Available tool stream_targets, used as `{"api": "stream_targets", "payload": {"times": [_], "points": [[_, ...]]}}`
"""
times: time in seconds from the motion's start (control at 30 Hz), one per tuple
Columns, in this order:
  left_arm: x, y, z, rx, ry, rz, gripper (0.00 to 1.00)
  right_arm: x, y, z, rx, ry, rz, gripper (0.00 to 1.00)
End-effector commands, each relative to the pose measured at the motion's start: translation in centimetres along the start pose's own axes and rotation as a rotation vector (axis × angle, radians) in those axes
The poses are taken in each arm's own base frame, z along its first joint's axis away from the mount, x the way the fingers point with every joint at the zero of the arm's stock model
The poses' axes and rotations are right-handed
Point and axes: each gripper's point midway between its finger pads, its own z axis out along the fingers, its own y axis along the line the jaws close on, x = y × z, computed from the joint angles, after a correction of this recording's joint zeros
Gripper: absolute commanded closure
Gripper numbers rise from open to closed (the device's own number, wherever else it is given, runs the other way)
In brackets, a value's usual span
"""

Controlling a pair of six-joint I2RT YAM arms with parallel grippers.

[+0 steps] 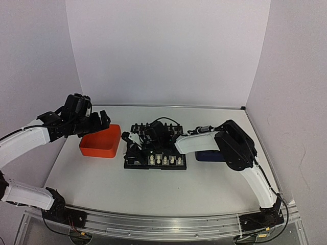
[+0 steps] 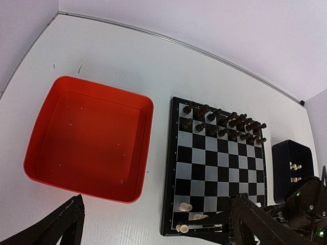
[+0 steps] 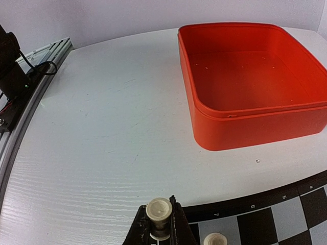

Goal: Set up the chess pieces on the board
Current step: Place the chess piece on the chessboard.

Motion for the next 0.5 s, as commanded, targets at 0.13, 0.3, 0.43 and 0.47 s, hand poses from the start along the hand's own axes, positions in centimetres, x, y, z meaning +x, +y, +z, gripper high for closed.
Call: {"api": "stream_targets", "payload": {"times": [0.13,0.3,0.43,0.47], "points": [[-0.6,-0.4,0.0,0.015,-0.020,0.009,0.00,-1.2,0.2,0.3,-0.006,-0.014,-0.026,0.92],[-0.6,-0.7,0.0,0.030,-0.020,0.011,0.00,-2.0,0.6,0.0,-0.008,-0.024,-0.046,0.91],[-0.5,-0.7,0.1,0.033,-0.020,0.012,0.00,-2.7,0.8,-0.3,-0.006,-0.033,-0.060,0.88],[-0.5,-0.7,0.1,0.033,-0.020,0.012,0.00,-2.8,0.8,-0.3,-0.004,-0.033,-0.062,0.87]]}}
